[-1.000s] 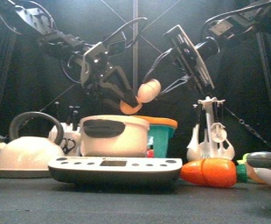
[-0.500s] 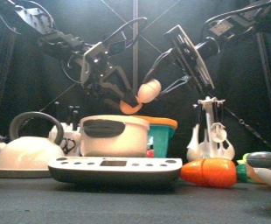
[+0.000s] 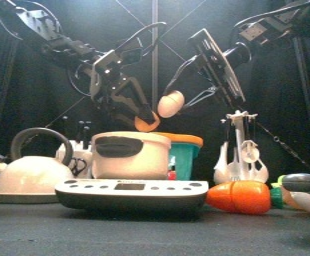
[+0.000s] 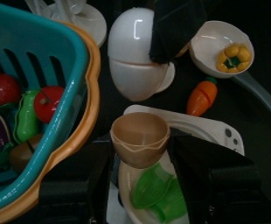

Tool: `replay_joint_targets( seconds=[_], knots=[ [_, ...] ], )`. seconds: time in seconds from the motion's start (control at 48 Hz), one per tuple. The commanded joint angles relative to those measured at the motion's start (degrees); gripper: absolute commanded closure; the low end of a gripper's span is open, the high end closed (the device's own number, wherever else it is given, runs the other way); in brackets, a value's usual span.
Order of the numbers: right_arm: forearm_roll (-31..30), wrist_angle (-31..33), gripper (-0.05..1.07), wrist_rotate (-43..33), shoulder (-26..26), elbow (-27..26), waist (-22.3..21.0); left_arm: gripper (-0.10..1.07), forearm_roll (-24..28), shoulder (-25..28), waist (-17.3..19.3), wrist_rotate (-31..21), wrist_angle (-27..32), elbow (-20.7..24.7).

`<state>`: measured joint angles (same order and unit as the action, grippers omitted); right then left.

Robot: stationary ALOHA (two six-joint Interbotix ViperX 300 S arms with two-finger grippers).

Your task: Remove other half of egg shell

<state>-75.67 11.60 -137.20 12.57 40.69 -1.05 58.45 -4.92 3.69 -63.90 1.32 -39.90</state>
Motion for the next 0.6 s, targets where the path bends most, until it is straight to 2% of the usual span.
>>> replay_joint_targets(
  seconds=[0.0,0.25,0.583],
  knots=[
    [-0.18,0.09,0.43,0.18,1.58,-0.44,0.09,0.21,0.09,-3.25,0.70,0.09,1.05,-0.53],
    [-0.44,0.09,0.43,0.18,1.49,-0.35,0.18,0.21,-0.88,-8.88,1.14,-0.09,4.31,-6.06],
    [-0.44,0.09,0.43,0.18,1.58,-0.35,0.18,0.21,-1.58,-10.02,1.93,0.00,5.80,-8.26]
  ],
)
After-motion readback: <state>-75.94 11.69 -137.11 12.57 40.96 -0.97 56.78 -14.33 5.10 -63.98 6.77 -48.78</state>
